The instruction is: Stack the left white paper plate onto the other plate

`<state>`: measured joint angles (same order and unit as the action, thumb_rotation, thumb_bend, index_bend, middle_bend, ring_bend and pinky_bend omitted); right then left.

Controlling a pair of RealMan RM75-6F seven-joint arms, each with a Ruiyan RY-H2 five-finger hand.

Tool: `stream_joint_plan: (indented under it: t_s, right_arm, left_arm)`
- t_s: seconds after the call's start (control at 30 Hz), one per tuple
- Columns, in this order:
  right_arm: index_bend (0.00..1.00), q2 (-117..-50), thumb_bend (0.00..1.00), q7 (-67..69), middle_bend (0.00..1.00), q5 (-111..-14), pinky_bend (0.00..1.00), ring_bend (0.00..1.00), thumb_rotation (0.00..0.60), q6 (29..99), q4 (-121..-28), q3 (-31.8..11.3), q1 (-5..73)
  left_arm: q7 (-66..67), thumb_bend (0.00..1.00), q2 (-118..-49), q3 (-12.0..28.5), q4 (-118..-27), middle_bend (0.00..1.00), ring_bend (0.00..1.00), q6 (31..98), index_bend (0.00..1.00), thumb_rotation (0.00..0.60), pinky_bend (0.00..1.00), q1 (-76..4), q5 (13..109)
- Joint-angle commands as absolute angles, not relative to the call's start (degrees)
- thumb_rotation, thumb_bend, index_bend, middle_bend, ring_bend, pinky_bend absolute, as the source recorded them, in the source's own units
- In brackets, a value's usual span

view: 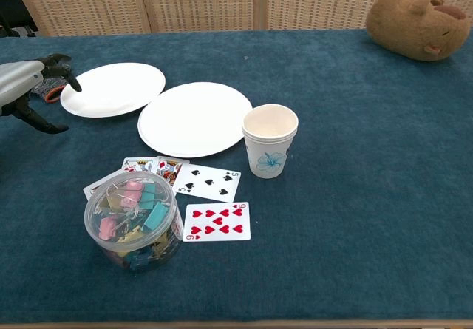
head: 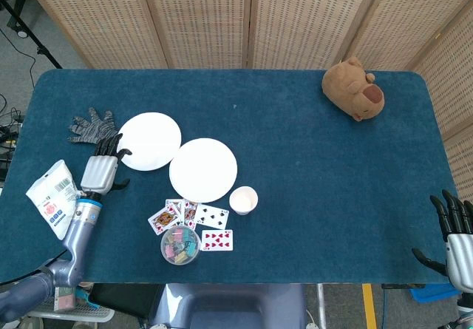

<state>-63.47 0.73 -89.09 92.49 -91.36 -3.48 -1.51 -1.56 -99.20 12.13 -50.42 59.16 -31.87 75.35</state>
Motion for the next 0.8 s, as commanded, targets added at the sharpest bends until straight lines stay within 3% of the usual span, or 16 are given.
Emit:
stream_joint_plan:
  t_s: [0.03,0.57,0.8]
  right_arm:
    - [0.0,-63.5,0.0,0.7,0.0,-88.9,0.0,0.0,0.6,92.3,-91.2,-3.5,-1.4]
    - [0.0,-63.2,0.0,1.2,0.0,-87.9,0.0,0.0,0.6,91.4,-91.2,-3.6,-1.3]
    - [0.0,-63.3,0.0,1.0,0.0,-87.8,0.0,0.0,0.6,91.1,-91.1,-3.6,-1.2]
  left_arm:
    - [-2.6,0.23,-101.6,12.2,-47.5,0.0,0.0,58.1,0.34,0.6,0.0,-33.2,75.1]
    - [-5.6,0.26,-110.2,13.2,-35.4,0.0,0.0,59.6,0.46,0.6,0.0,-35.7,74.7]
    - [-8.7,0.35,-112.4,12.7,-31.6,0.0,0.0,60.8,0.52,0.6,0.0,-36.2,75.7]
